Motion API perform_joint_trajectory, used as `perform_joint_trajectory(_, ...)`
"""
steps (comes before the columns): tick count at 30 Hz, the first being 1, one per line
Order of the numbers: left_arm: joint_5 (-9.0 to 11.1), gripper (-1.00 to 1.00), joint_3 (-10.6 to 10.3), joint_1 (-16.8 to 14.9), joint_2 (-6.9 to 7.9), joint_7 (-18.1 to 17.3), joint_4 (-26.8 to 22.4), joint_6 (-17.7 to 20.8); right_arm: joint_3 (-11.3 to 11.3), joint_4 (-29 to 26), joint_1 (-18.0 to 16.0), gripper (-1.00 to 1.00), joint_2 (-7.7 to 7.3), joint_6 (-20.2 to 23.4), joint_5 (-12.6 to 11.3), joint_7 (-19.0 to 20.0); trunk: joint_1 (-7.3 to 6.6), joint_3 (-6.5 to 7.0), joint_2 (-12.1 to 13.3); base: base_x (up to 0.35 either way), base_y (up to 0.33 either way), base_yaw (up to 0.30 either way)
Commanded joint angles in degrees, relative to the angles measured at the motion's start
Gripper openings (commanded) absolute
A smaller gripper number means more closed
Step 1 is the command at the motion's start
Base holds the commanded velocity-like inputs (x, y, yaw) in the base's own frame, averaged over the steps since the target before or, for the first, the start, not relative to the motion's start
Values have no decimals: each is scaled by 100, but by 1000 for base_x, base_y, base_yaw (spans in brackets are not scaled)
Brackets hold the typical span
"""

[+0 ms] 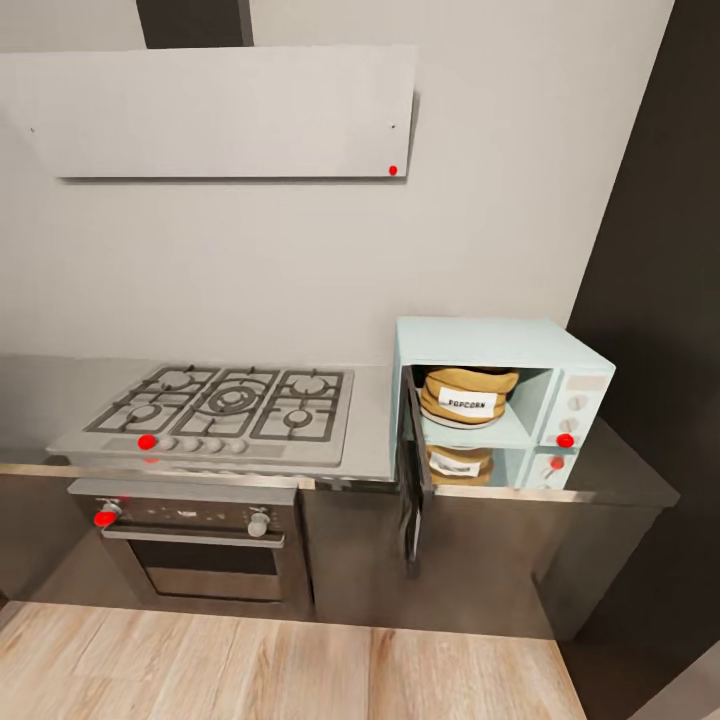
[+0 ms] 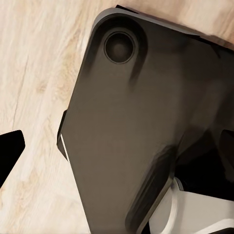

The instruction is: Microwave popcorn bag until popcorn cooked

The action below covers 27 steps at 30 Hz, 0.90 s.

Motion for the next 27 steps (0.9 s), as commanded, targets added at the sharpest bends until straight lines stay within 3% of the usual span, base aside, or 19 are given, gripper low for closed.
perform_joint_trajectory(1, 16, 100, 3, -2, -2, 15, -1, -15, -49, 18, -7, 100, -2, -33, 38, 9, 0, -6, -5, 0, 0, 0)
perform_joint_trajectory(6, 15, 100, 3, -2, -2, 15, -9, -15, -49, 18, -6, 100, -9, -37, 29, -36, 0, -6, -5, 0, -93, 0)
perform_joint_trajectory(27, 7, 100, 3, -2, -2, 15, -1, -11, -49, 18, -8, 100, -14, -27, 26, -40, 0, -6, -5, 0, -271, 0)
